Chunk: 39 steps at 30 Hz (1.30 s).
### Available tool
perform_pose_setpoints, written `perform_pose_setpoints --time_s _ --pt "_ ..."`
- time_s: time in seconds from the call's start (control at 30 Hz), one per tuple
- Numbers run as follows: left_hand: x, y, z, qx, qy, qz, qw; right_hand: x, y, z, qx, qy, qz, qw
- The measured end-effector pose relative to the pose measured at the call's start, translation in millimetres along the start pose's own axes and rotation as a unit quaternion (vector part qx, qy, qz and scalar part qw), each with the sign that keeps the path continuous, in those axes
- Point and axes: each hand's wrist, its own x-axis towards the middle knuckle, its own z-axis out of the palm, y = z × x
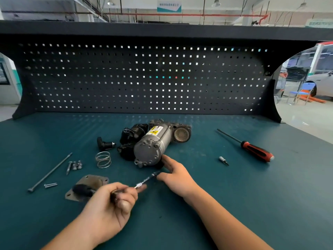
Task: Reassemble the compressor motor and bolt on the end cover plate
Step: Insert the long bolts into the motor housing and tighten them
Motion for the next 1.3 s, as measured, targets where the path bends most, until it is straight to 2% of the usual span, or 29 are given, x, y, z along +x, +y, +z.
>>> perform_pose_setpoints --time_s 0.07,0.17,0.33,0.53,1.0,1.17,1.3 --pt "-8 5 -1 -0.037 -0.057 0.065 0.996 -1 0 -1 0.016 0.000 -0.001 1.000" --pt "-15 17 9 0.012 -0.062 0.081 0.995 0 -1 -2 0.041 0.016 0.000 0.999" --pt "-8 12 6 0.095 0.008 0.067 0.993 -3 -5 3 0.016 0.054 0.001 0.998" --pt "8 8 4 0.137 0.059 0.074 0.986 -8 -7 2 -0.032 0.069 0.006 0.997" --pt "18 8 -1 0.205 0.053 0.108 0.971 -9 -10 2 -0.049 0.061 0.016 0.997" --pt "20 5 0 0.260 0.073 0.141 0.952 -8 -9 3 -0.053 0.063 0.013 0.997" --pt "18 0 4 0.325 0.101 0.185 0.922 -8 -9 3 -0.056 0.064 0.009 0.996"
